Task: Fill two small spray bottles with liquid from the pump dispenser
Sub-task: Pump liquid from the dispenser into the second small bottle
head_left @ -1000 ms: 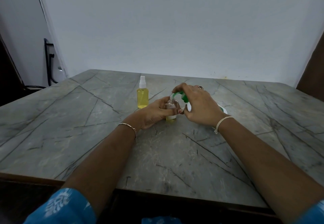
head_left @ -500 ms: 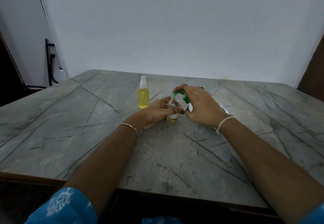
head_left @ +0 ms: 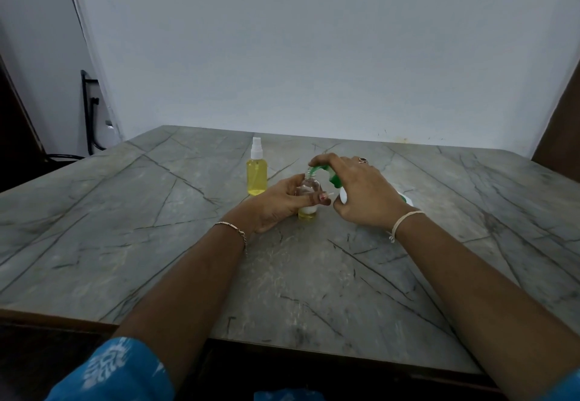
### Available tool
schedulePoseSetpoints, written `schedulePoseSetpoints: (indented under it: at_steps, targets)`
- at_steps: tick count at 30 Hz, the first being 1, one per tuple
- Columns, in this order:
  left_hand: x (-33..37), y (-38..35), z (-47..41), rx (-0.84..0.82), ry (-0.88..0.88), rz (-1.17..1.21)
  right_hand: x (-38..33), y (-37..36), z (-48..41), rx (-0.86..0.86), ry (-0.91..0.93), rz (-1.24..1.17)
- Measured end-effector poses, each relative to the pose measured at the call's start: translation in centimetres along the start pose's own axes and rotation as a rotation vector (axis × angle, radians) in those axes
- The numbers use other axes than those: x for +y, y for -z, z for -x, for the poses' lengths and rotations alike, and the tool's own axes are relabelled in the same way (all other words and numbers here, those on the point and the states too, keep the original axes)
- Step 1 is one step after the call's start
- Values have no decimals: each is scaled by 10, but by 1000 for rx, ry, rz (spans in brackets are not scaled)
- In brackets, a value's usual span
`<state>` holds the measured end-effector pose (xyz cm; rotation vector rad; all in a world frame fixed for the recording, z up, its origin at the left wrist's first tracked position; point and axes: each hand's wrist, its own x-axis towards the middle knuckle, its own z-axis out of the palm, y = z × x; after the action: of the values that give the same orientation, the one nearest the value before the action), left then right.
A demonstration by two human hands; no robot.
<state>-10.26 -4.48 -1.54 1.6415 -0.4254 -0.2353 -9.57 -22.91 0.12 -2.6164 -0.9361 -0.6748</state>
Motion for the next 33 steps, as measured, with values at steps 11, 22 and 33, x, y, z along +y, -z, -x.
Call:
schedulePoseSetpoints:
  at_steps: [11,22,33]
  targets:
    - [-3,0,0,-14,-20,37,-1,-4,-2,52,-1,24]
    - [-3,1,-2,-14,1,20,0,-2,-3,38,-10,-40]
    - [-3,1,-1,-12,-10,31,1,-4,1,42,-8,29]
